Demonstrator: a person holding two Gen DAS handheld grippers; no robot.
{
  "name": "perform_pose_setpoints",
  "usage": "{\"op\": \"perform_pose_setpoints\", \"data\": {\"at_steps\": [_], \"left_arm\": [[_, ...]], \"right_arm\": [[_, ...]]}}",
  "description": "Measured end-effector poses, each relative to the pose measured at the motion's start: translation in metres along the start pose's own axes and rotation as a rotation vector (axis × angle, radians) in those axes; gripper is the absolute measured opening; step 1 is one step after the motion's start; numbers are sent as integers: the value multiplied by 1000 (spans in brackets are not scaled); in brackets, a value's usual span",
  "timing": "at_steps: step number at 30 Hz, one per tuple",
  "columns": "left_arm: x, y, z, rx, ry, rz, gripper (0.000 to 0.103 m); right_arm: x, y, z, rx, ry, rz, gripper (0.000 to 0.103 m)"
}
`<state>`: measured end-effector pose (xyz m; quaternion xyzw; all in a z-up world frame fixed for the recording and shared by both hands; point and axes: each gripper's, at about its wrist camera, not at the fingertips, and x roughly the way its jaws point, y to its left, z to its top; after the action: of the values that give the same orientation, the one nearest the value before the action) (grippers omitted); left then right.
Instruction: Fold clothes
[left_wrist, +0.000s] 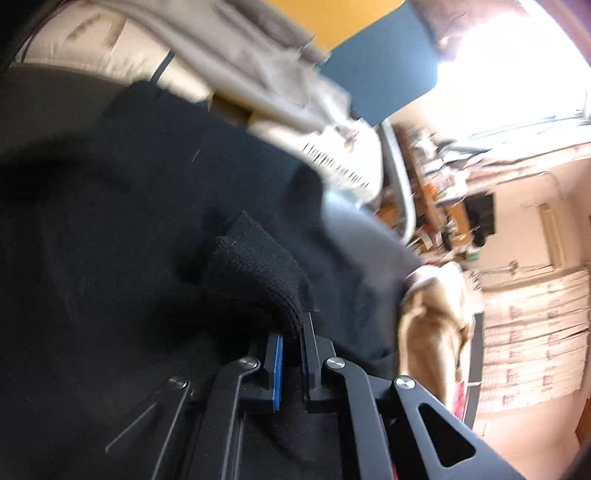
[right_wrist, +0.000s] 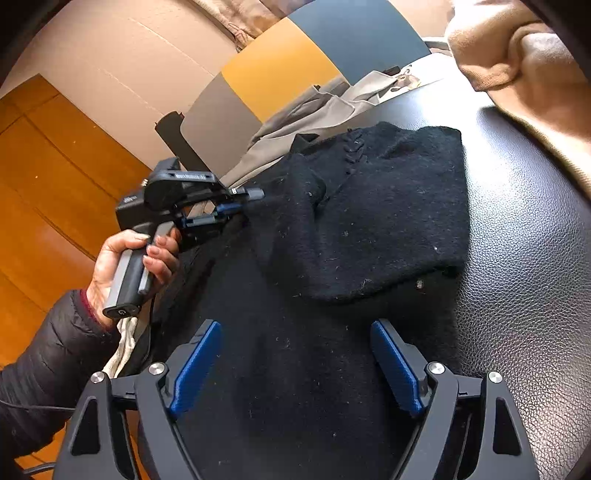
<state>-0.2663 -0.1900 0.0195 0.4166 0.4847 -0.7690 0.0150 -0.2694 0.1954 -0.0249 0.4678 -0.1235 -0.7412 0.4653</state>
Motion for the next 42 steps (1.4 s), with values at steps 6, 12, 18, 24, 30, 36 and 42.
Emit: {"op": "perform_pose_setpoints", "data": {"at_steps": [6, 12, 18, 24, 30, 36, 42], "left_arm": [[-72, -37, 12, 5, -178, -139, 6], [-146, -47, 17, 21, -311, -210, 6], [-205, -22, -5, 27, -421, -203, 6], [-220, 26, -20, -20, -424, -115, 6], [-207, 83, -40, -73, -377, 26, 6], [-183, 155, -65, -145, -208, 134, 20], [-231, 210, -95, -227, -288, 74, 24]], "right_arm": [[-1, 1, -1, 1, 0, -6, 84], [-1, 4, -1, -1, -3, -17, 84], [0, 6, 0, 14, 2, -31, 84], [2, 9, 2, 15, 15, -50, 84], [4, 14, 9, -52, 39, -208, 81], [7, 18, 14, -103, 73, -292, 82], [5, 22, 16, -103, 61, -307, 83]]}}
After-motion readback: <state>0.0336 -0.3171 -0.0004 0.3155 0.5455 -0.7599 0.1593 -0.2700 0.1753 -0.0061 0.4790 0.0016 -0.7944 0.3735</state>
